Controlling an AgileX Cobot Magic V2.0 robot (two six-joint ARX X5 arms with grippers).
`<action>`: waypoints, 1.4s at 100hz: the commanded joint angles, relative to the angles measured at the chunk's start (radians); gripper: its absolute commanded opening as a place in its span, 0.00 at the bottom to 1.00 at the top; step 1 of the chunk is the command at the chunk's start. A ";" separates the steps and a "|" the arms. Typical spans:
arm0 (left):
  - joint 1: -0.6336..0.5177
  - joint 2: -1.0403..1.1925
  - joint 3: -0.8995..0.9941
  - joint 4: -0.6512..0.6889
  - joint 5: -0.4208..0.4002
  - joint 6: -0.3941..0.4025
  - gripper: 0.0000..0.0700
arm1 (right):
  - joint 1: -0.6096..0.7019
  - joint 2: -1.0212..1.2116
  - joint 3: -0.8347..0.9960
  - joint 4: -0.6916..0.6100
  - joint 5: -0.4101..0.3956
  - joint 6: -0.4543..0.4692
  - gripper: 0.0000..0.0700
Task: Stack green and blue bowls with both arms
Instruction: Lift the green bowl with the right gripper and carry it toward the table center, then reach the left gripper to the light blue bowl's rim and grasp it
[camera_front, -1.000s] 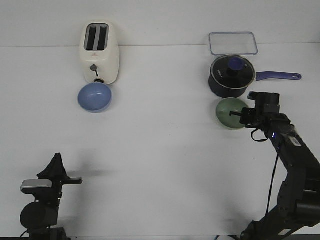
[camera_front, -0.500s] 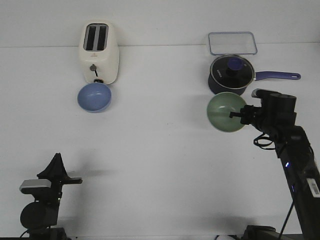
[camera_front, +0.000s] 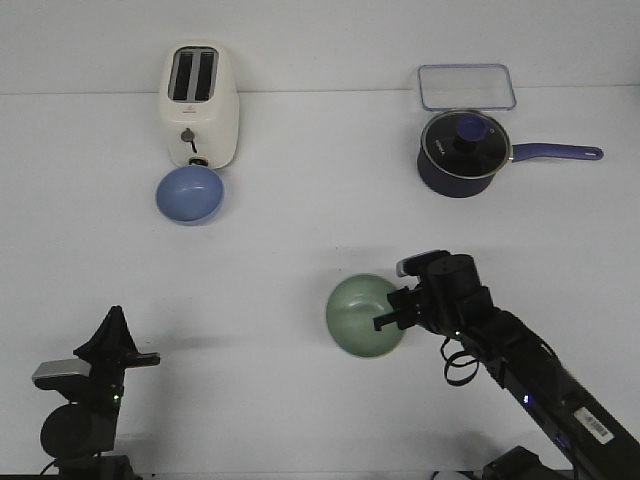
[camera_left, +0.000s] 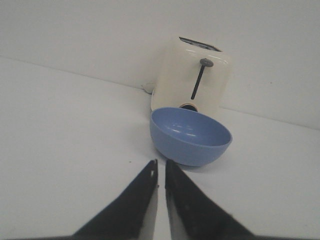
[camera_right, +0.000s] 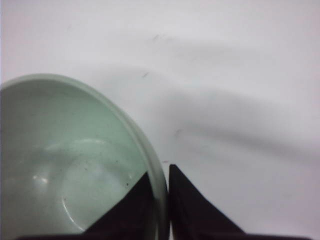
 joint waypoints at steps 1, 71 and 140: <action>0.001 -0.002 -0.014 0.013 0.004 -0.139 0.02 | 0.038 0.037 -0.006 0.024 0.023 0.048 0.00; 0.001 0.295 0.306 -0.084 0.024 -0.245 0.02 | 0.045 0.029 0.004 0.085 0.033 0.039 0.41; 0.001 1.540 1.038 -0.224 0.151 -0.101 0.84 | 0.004 -0.131 0.004 0.077 0.030 0.008 0.41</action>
